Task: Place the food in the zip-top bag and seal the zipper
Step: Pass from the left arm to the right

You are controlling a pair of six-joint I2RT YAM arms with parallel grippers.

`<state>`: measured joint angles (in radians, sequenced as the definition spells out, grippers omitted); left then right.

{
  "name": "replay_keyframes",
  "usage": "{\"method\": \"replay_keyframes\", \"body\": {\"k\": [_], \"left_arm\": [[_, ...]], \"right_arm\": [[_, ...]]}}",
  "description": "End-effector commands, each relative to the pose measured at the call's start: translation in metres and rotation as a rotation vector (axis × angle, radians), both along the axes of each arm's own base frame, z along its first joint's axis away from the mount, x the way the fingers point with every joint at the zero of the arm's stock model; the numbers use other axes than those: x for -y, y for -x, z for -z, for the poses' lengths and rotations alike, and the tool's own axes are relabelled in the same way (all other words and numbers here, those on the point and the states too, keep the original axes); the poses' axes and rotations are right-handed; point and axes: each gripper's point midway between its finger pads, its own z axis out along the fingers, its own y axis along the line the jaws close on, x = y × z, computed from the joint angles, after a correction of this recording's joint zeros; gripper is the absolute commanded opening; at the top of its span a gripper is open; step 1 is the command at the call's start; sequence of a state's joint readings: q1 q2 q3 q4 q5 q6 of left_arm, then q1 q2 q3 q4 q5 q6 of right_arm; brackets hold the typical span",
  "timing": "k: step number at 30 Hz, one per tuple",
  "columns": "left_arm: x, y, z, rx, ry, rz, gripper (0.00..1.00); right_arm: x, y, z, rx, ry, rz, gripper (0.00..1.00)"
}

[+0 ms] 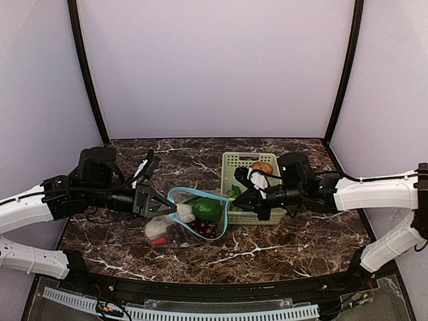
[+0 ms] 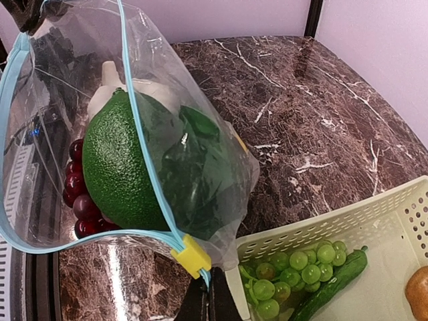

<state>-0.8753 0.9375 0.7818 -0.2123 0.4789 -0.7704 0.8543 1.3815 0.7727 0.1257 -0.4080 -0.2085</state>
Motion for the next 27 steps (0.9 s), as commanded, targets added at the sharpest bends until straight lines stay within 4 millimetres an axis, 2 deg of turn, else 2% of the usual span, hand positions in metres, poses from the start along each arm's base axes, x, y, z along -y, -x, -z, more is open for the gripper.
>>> {"method": "replay_keyframes", "body": {"k": [1,5,7,14,17,21,23,25,27], "left_arm": [[0.0,0.0,-0.017,0.041,0.033,0.006,0.01],[-0.008,-0.003,-0.018,0.049,0.017,-0.02,0.01],[-0.013,-0.006,-0.019,0.063,0.0,-0.037,0.01],[-0.028,-0.013,-0.028,0.079,-0.032,-0.059,0.01],[-0.03,-0.009,-0.028,0.081,-0.06,-0.028,0.01],[-0.033,-0.005,-0.026,0.083,-0.111,0.007,0.01],[-0.035,-0.003,-0.022,0.081,-0.138,0.024,0.01],[-0.037,-0.002,-0.016,0.081,-0.175,0.039,0.04],[-0.041,-0.002,-0.009,0.093,-0.217,0.046,0.13]], "right_arm": [[0.0,-0.001,-0.022,0.019,-0.045,-0.002,0.0],[0.005,0.007,-0.039,0.003,-0.071,-0.008,0.0],[0.007,0.015,-0.055,-0.007,-0.101,-0.028,0.0],[0.013,0.057,-0.102,-0.069,-0.164,-0.127,0.0],[0.017,0.073,-0.113,-0.08,-0.169,-0.139,0.0],[0.014,0.092,-0.119,-0.103,-0.166,-0.16,0.0],[0.01,0.098,-0.113,-0.13,-0.153,-0.16,0.0],[0.007,0.097,-0.103,-0.152,-0.132,-0.135,0.0],[0.004,0.094,-0.095,-0.178,-0.125,-0.104,0.0]]}}
